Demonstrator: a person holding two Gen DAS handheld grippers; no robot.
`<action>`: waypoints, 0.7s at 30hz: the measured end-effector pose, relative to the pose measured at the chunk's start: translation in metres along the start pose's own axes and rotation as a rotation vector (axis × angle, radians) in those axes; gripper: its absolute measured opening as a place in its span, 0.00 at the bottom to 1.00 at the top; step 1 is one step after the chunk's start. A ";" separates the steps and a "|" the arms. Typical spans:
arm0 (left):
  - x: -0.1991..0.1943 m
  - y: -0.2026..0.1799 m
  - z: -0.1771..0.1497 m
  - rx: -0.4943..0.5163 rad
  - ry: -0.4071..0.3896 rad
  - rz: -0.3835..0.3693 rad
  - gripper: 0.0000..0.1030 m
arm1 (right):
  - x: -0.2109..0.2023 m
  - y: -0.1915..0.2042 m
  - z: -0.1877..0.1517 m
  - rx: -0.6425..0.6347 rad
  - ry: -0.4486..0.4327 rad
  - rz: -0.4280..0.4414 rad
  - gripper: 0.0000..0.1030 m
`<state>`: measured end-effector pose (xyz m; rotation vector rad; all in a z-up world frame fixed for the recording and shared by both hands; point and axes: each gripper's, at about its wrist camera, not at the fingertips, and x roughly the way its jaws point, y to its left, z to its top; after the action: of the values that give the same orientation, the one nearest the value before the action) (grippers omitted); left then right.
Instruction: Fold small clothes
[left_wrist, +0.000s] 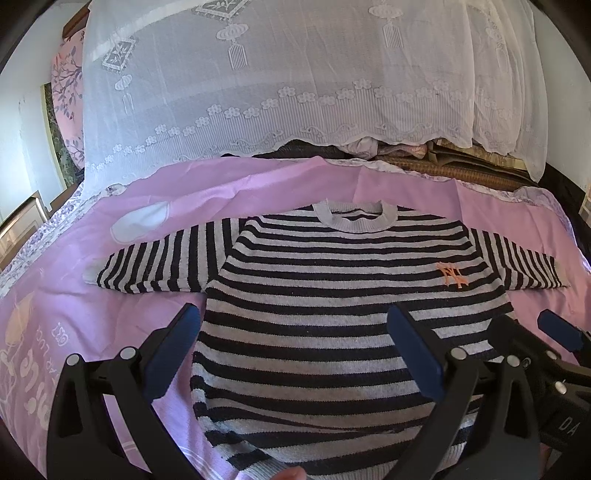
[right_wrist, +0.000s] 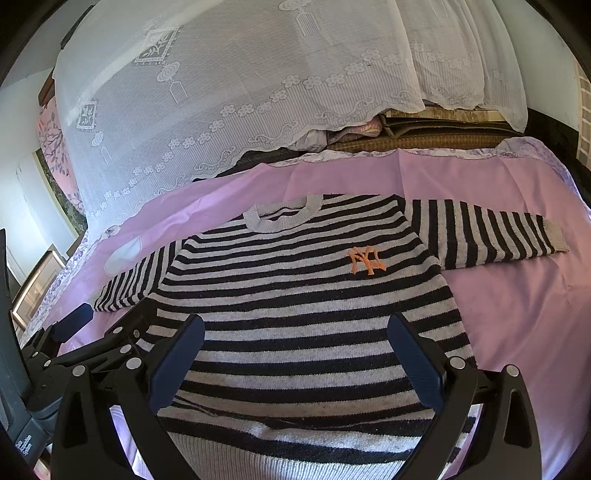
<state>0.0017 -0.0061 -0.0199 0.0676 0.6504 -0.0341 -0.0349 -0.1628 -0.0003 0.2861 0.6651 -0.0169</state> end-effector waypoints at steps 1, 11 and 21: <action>0.000 -0.001 -0.001 -0.001 0.001 -0.001 0.96 | 0.000 0.000 0.000 0.000 0.000 0.000 0.97; 0.000 -0.001 0.001 0.000 0.007 -0.001 0.96 | 0.001 -0.001 0.000 0.003 0.005 0.002 0.97; 0.000 -0.001 0.002 -0.001 0.009 -0.001 0.96 | 0.001 -0.003 -0.001 0.014 0.002 0.007 0.97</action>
<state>0.0031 -0.0074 -0.0184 0.0666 0.6596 -0.0350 -0.0346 -0.1653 -0.0023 0.3022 0.6665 -0.0151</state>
